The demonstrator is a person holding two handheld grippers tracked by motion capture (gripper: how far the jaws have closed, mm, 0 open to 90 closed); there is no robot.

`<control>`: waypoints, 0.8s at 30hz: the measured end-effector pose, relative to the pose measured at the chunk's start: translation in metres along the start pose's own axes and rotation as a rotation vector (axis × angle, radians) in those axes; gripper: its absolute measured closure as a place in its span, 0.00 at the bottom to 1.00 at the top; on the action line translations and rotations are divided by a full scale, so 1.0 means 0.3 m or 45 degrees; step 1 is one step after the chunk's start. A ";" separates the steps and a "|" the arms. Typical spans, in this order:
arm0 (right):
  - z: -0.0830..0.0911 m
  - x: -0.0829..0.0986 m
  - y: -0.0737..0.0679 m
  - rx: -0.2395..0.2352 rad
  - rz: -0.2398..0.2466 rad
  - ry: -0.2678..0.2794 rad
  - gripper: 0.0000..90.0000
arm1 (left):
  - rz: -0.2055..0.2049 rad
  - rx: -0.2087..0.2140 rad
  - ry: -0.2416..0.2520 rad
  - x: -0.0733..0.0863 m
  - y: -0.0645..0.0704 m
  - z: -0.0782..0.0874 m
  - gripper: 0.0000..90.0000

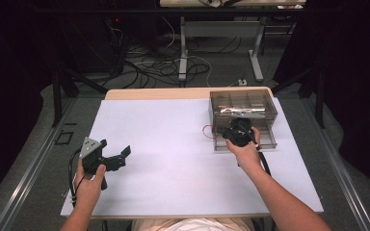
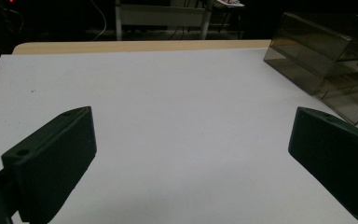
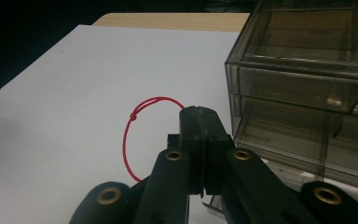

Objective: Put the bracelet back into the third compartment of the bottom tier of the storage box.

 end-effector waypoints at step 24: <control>0.112 0.021 0.116 0.095 -0.043 0.054 1.00 | -0.008 0.003 0.007 -0.004 0.003 0.005 0.01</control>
Point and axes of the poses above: each handheld gripper's, and its own axes: z roughly backward along the jaws, x roughly out of its underside, y roughly to its right, the point moved 2 cm from there along -z, roughly forward along the jaws, and after that the axes turned 4 degrees about -z, right-handed, at the moved point
